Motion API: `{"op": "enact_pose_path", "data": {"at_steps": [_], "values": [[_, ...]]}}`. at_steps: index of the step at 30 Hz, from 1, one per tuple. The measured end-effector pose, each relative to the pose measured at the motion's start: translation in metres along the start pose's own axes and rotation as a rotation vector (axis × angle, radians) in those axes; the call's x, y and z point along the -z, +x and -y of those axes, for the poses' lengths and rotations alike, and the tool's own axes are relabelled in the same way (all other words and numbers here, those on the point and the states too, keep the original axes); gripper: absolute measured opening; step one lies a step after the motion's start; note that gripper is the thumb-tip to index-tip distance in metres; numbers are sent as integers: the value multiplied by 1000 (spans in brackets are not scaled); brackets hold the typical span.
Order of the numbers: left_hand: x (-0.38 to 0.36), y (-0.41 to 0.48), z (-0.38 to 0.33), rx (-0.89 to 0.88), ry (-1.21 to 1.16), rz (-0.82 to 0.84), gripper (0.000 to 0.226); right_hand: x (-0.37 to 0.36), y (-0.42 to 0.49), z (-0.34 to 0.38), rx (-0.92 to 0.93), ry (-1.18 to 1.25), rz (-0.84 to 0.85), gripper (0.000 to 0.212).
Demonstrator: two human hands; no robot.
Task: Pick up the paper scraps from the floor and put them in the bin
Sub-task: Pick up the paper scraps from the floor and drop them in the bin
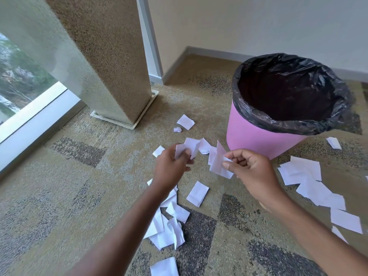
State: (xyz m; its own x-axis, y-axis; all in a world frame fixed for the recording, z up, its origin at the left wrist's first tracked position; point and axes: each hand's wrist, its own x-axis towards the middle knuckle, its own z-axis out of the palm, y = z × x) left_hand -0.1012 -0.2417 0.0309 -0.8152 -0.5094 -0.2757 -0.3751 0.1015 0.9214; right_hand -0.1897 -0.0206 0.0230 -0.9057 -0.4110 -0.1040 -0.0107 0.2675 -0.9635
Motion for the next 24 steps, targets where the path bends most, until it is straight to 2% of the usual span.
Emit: {"op": "enact_pose_path", "data": {"at_steps": [5, 10, 14, 19, 24], "values": [[-27, -25, -49, 42, -371, 55, 21, 2, -15, 51, 199, -23, -20, 22], [-34, -35, -94, -20, -511, 106, 19, 12, -22, 100, 356, -70, -47, 18], [-42, -38, -137, -114, -595, 214, 23, 32, -13, 130, 469, -148, -111, 19], [-68, -19, -178, -130, -645, 303, 26, 63, 18, 149, 472, -163, -230, 20], [-97, 7, -201, -58, -588, 394, 34, 96, 56, 152, 338, -65, -281, 17]]}}
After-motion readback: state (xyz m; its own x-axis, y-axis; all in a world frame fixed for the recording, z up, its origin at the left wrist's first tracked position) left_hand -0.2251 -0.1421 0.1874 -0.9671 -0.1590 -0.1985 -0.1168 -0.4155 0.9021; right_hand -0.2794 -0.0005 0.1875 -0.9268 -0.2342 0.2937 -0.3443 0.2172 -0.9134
